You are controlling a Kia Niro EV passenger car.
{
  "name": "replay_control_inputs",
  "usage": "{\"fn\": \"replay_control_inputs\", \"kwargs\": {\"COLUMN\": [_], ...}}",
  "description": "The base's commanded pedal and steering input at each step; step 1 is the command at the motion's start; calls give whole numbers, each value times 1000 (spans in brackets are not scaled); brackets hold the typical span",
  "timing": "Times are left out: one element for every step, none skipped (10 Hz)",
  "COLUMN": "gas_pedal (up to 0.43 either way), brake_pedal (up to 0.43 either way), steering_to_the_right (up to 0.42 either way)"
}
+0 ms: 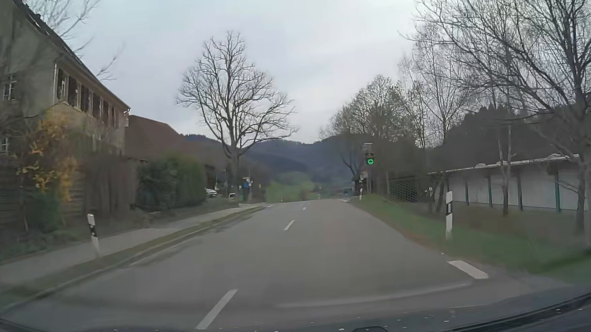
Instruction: Follow the waypoints while adhering to traffic rules and regulations
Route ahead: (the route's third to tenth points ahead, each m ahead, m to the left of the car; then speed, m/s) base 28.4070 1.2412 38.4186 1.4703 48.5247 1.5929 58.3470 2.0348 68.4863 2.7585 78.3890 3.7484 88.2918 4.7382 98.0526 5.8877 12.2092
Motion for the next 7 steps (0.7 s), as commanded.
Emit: {"fn": "replay_control_inputs", "kwargs": {"gas_pedal": [130,130,118,118,118,118,118], "brake_pedal": [0,0,0,0,0,0,0], "steering_to_the_right": [0,-2,-4,-4,-4,-4,-4]}}
